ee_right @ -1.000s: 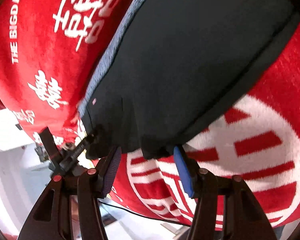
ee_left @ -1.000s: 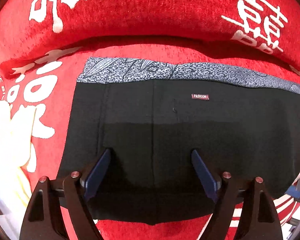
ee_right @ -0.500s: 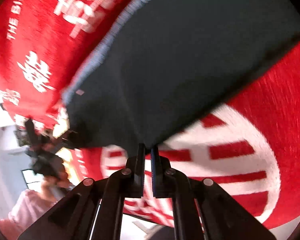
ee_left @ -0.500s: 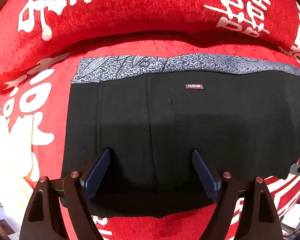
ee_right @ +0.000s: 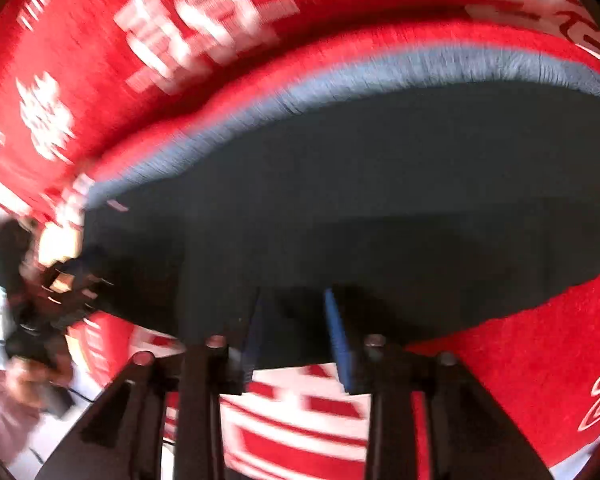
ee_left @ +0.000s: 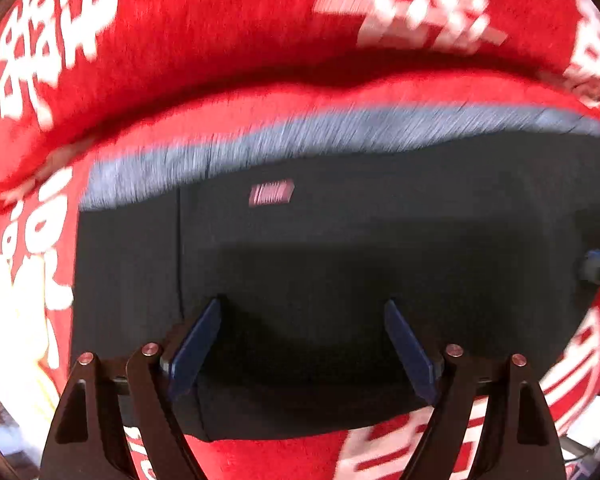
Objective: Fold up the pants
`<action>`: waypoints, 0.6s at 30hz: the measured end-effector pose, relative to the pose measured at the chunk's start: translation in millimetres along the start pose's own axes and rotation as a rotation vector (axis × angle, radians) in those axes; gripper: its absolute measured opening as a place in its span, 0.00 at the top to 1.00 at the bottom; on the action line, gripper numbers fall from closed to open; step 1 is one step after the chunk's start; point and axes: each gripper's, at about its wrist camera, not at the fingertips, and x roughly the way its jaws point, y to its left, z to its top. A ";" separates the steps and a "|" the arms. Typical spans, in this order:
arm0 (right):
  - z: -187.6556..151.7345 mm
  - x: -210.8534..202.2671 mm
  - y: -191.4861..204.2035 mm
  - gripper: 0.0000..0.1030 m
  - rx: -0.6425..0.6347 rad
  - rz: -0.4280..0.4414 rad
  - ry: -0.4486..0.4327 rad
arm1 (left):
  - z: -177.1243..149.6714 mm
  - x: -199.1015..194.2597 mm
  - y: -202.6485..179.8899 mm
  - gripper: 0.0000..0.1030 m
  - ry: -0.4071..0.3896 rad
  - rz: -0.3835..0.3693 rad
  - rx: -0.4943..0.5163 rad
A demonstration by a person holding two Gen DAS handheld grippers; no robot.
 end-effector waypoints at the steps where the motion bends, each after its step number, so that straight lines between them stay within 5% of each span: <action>1: -4.2 -4.7 -2.2 0.67 -0.008 0.025 -0.038 | -8.1 -1.9 -1.6 0.18 -0.040 0.008 0.037; 4: -10.6 -12.8 1.0 0.67 -0.019 0.018 -0.011 | -22.2 -5.0 -6.9 0.18 -0.056 0.031 0.111; 7: 6.7 -19.9 23.9 0.64 -0.064 0.101 0.024 | -21.5 -10.4 0.4 0.18 -0.038 0.014 0.060; 13: 89.8 0.0 142.2 0.60 -0.374 0.239 0.059 | -5.2 -42.6 44.2 0.18 -0.160 0.045 -0.128; 18: 126.4 66.5 251.7 0.59 -0.587 0.269 0.170 | -21.3 -13.4 85.0 0.18 -0.069 0.011 -0.312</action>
